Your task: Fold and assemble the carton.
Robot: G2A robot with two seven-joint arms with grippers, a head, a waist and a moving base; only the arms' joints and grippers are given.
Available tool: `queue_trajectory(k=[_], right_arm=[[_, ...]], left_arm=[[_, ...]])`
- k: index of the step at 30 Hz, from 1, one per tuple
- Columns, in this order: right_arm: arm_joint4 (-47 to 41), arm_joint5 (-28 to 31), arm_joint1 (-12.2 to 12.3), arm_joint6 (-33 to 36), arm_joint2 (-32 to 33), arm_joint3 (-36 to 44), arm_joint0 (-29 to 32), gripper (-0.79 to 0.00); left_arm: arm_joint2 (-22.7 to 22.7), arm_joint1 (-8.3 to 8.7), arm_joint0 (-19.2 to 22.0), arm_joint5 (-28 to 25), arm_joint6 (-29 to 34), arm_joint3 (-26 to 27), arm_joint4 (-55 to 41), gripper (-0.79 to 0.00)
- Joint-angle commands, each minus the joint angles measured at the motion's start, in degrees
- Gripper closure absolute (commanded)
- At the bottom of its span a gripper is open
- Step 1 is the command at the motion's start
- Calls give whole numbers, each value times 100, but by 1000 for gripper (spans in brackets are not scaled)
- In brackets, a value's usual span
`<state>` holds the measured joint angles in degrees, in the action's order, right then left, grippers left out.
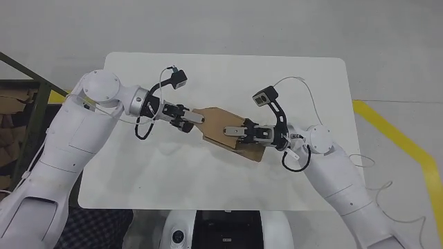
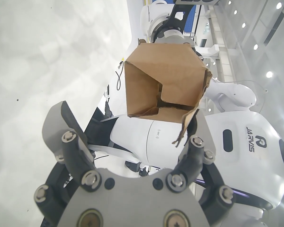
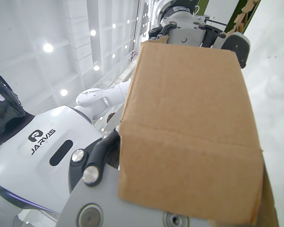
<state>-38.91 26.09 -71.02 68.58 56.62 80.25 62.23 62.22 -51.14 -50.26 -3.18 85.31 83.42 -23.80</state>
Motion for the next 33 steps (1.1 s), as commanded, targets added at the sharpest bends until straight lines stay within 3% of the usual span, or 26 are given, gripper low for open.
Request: queue_trajectory(k=[1,13,33], right_arm=[[0,0,-3,1,-3,-3,-3,0],[-9,4,-15,36,1,21,7,0],[-145,-1,-22,128,59,66,59,0]], left_arm=[[29,7,-11,3,-13,-16,-27,-785],[-1,2,-22,7,-49,-159,-110,-785],[-423,-88,153,103,-60,-106,131,-785]])
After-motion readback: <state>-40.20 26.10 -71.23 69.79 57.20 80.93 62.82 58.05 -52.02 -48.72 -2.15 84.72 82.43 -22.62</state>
